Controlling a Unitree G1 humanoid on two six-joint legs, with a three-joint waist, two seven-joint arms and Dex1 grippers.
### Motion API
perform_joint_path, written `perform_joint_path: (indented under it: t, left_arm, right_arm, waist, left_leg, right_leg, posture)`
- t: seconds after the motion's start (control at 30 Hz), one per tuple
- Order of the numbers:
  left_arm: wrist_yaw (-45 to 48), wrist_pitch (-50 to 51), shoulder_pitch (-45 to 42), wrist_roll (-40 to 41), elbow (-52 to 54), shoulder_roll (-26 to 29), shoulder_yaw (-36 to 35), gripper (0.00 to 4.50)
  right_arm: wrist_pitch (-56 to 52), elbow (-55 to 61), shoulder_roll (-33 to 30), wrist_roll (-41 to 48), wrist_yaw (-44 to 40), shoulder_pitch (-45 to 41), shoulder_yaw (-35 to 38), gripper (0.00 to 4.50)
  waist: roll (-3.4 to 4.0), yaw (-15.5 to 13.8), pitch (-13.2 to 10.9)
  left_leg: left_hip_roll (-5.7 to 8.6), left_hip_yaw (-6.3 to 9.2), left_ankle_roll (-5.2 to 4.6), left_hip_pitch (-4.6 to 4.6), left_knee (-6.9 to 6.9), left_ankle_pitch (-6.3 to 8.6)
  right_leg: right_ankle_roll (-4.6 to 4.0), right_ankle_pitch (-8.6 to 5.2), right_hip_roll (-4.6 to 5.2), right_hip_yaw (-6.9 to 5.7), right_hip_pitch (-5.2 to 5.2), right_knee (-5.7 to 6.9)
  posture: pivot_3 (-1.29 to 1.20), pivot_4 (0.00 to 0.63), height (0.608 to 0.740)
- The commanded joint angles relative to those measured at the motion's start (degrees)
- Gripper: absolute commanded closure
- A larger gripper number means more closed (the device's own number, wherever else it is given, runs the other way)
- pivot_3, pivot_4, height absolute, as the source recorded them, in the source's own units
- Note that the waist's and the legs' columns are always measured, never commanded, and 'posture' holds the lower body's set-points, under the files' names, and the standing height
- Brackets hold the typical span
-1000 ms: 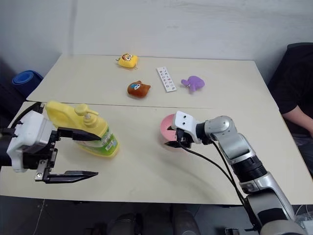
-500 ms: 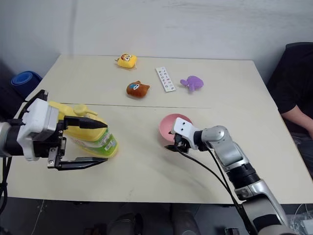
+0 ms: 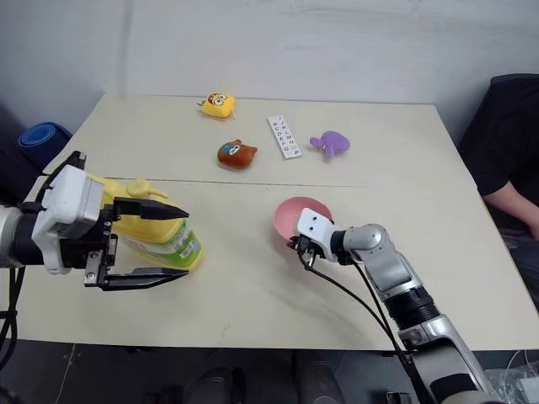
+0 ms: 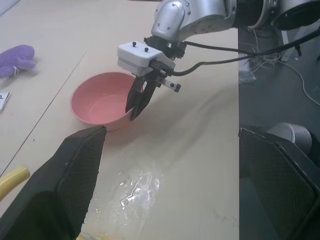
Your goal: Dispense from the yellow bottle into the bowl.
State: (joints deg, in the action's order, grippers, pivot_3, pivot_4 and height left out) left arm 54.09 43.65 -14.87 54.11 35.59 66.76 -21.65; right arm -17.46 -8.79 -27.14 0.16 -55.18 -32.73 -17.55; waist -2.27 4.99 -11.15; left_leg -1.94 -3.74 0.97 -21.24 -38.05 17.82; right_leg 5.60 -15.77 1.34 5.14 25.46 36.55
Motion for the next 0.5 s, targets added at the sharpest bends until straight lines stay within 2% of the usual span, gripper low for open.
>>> perform_joint_path:
  t: [0.03, 0.2, 0.37, 0.5]
  left_arm:
    - [-1.2, 2.6, -2.4, 4.9, -2.2, 0.9, -6.4, 0.0]
    - [-1.7, 8.0, -6.9, 11.6, -10.2, 3.9, -14.8, 0.0]
    - [1.6, 8.9, -10.1, 9.8, -20.6, 8.1, -16.7, 0.0]
    - [7.6, 4.7, -8.5, 3.8, -22.8, 9.4, -12.8, 0.9]
  right_arm:
    - [-0.2, 5.7, -2.9, 1.7, -4.6, -1.1, 0.3, 4.49]
    - [-5.1, 12.0, -6.2, 6.7, -12.8, -7.1, 1.6, 4.49]
    - [-12.8, 15.5, -6.7, 12.3, -20.0, -17.3, 0.4, 4.49]
    - [-14.0, 13.0, -3.1, 8.0, -18.1, -25.1, -4.9, 4.5]
  waist:
    - [0.0, 0.0, 0.0]
    - [0.01, 0.2, 0.0]
    - [0.02, 0.3, 0.0]
    - [0.01, 0.1, 0.0]
  left_leg:
    - [0.0, 0.0, 0.0, -0.01, 0.0, 0.0]
    - [0.0, 0.01, 0.0, -0.01, -0.02, 0.0]
    - [-0.04, 0.05, 0.0, 0.01, -0.02, 0.0]
    - [-0.02, 0.05, 0.0, -0.01, -0.01, 0.0]
  right_leg:
    - [0.0, 0.0, 0.0, 0.0, 0.01, 0.0]
    - [0.02, -0.01, -0.01, -0.01, 0.02, 0.02]
    - [0.0, -0.05, -0.05, -0.06, 0.04, 0.09]
    - [-0.05, -0.09, 0.0, -0.12, 0.04, 0.07]
  posture:
    - [0.0, 0.15, 0.74]
    - [0.0, 0.15, 0.74]
    - [0.0, 0.15, 0.74]
    - [0.0, 0.15, 0.74]
